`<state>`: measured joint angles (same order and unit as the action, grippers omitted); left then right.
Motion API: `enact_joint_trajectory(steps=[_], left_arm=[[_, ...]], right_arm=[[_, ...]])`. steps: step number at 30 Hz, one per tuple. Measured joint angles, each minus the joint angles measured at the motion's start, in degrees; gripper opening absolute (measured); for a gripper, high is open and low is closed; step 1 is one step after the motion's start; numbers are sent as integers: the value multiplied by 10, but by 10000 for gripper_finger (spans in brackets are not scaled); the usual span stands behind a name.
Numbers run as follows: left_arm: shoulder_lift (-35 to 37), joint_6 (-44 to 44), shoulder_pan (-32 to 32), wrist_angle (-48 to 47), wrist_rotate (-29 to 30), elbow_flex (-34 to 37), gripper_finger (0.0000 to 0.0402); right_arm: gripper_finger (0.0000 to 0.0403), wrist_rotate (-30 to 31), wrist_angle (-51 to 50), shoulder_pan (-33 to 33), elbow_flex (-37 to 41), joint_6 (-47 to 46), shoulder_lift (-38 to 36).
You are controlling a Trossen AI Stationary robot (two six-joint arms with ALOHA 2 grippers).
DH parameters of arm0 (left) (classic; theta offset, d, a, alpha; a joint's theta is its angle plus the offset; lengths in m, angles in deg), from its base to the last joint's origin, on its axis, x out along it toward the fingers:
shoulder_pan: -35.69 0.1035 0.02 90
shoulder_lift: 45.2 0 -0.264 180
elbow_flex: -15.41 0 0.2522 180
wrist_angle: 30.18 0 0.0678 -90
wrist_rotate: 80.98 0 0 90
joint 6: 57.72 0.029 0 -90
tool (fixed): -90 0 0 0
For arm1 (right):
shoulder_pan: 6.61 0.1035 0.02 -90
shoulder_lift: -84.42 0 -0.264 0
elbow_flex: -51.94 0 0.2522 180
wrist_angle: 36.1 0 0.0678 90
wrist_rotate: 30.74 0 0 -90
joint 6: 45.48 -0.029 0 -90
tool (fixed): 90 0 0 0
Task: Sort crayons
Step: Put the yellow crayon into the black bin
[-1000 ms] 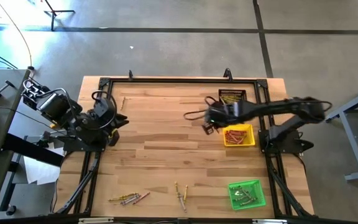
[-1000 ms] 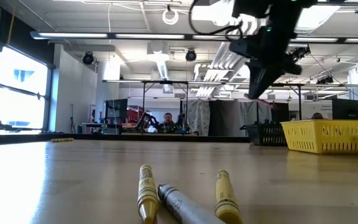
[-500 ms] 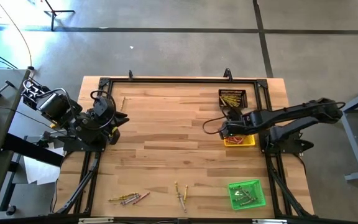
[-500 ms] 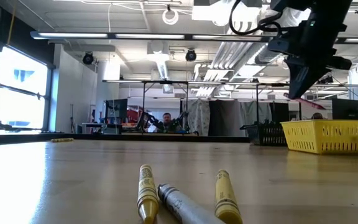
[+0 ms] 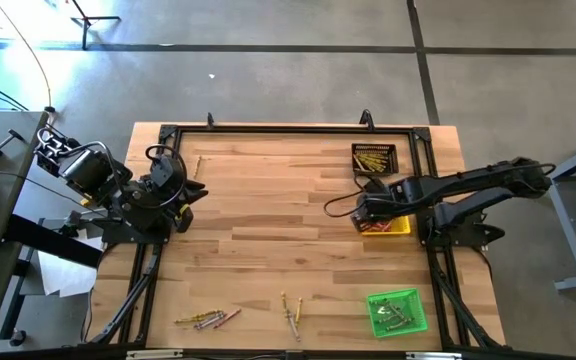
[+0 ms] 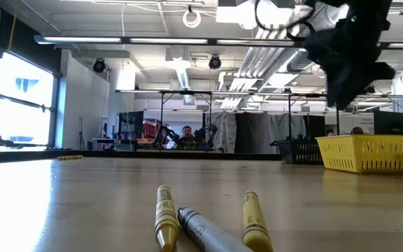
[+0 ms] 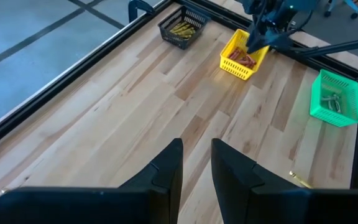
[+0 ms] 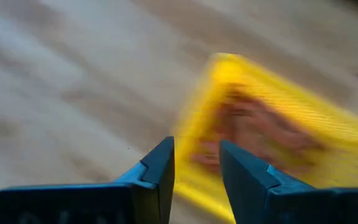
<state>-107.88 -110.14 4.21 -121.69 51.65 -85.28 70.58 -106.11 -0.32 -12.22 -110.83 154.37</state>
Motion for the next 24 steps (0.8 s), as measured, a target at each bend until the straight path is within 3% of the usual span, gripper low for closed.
enact_joint_trajectory(steps=[6, 13, 18, 24], left_arm=[[0, 1, 0, -5, -16, 0, 70], [1, 51, 0, -8, -63, 0, 70], [15, 106, 0, -9, -110, 0, 70], [46, 145, 0, -9, -136, 0, 70]], right_arm=[[99, -82, 273, 42, -3, -2, 16], [78, -37, 432, 138, -3, -171, 124], [72, -30, 430, 199, -66, -307, 247], [71, -41, 394, 231, -234, -340, 387]])
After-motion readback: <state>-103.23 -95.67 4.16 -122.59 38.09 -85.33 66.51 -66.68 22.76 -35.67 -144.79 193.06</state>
